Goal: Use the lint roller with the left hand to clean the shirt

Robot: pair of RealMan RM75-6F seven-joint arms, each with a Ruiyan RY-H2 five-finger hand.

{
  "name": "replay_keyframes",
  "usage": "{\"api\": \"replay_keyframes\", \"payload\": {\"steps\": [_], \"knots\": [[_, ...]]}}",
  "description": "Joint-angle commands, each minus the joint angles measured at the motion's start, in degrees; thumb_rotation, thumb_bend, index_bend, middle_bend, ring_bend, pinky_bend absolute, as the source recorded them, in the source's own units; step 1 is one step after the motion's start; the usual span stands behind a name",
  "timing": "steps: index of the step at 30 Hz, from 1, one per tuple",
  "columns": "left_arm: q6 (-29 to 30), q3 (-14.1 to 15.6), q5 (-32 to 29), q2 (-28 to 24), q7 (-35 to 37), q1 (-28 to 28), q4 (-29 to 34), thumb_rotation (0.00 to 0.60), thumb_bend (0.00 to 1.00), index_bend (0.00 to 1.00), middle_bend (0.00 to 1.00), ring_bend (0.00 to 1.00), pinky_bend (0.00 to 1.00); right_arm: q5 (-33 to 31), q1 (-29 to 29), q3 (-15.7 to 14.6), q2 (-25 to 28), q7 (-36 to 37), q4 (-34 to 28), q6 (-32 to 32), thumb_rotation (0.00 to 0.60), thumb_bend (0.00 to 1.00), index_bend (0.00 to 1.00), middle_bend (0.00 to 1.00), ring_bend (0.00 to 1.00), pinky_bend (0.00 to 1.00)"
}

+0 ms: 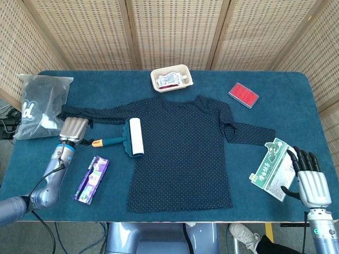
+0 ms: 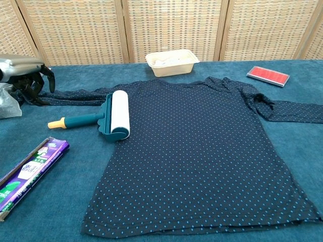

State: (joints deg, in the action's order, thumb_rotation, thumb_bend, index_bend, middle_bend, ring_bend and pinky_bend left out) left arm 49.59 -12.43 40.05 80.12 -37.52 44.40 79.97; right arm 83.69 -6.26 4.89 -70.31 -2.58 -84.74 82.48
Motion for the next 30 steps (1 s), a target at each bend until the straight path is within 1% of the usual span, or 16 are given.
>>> {"api": "replay_keyframes", "payload": {"steps": [1,12,21,30], "knots": [[-0.9,0.4,-1.8,0.9,-0.8,1.4,-0.6,0.600,0.28,0.43,0.70,0.68,0.66,-0.1,0.0,0.1,0.0,0.2,0.0,0.0,0.600,0.16,0.00,0.00,0.00,0.01],[-0.7,2.4,-4.8,5.0,-4.3,5.1,-2.0,0.600,0.28,0.42,0.70,0.68,0.66,0.0,0.0,0.0,0.3,1.1,-0.2,0.1,0.600,0.16,0.00,0.00,0.00,0.01],[0.0,3.8,-8.0,9.2,-6.8,7.5,-6.2,0.600,0.28,0.43,0.70,0.68,0.66,0.1,0.1,0.0,0.6,2.0,-0.3,0.2,0.600,0.16,0.00,0.00,0.00,0.01],[-0.6,4.5,-9.2,12.1,-7.2,8.8,-9.2,0.600,0.29,0.44,0.70,0.68,0.66,-0.2,-0.1,0.1,0.5,2.5,0.0,-0.3,0.600,0.16,0.00,0.00,0.00,0.01]]}}
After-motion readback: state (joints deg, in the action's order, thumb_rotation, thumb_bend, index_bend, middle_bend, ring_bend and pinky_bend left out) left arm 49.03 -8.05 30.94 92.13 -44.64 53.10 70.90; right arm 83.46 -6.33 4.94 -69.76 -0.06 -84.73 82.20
